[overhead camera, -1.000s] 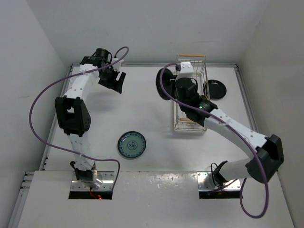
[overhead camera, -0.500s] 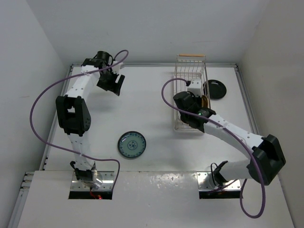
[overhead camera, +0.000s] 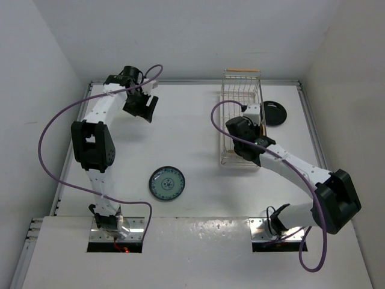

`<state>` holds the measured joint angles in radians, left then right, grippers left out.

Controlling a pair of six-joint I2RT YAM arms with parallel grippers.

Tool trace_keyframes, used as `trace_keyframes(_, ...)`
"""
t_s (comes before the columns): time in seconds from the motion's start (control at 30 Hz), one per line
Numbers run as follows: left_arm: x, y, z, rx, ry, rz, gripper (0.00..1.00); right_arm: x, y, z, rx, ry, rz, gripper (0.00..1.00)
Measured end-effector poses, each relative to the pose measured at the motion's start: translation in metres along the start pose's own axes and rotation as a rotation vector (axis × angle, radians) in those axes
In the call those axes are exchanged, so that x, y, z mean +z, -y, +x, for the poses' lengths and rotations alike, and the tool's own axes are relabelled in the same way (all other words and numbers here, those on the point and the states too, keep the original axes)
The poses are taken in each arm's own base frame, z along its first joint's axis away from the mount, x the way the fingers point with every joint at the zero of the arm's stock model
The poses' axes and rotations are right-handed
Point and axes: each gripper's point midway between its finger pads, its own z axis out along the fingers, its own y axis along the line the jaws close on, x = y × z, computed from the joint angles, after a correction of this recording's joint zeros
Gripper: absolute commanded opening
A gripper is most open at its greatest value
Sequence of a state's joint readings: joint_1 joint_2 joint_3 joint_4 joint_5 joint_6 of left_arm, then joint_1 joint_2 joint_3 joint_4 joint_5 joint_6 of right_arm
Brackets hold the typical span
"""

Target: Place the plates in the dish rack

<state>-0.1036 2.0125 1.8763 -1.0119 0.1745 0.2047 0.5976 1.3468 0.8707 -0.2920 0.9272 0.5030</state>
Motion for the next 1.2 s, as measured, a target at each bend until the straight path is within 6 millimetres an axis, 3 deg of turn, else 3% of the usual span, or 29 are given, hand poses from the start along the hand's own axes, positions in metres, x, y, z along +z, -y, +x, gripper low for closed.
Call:
trace_keyframes(0.2, 0.0, 0.0, 0.001, 0.0, -0.001, 0.0, 0.81, -0.002, -0.001, 0.0, -0.018, 0.007, 0.011, 0.0)
trace_keyframes(0.53, 0.0, -0.001, 0.001, 0.0, -0.002, -0.002, 0.81, -0.018, -0.014, -0.03, -0.026, 0.096, -0.004, 0.0)
trace_keyframes(1.07, 0.001, -0.002, 0.002, -0.001, -0.008, -0.009, 0.81, 0.005, -0.02, 0.009, -0.008, -0.046, -0.005, 0.0)
trace_keyframes(1.1, 0.002, -0.002, 0.003, -0.001, -0.01, -0.009, 0.81, 0.007, -0.021, 0.013, -0.012, -0.061, -0.013, 0.05)
trace_keyframes(1.13, 0.002, -0.002, 0.004, -0.002, -0.014, -0.009, 0.81, 0.008, -0.023, 0.015, -0.015, -0.07, -0.02, 0.2)
trace_keyframes(1.2, 0.003, -0.002, 0.005, -0.002, -0.017, -0.01, 0.81, 0.009, -0.026, 0.016, -0.009, -0.08, -0.04, 0.33)
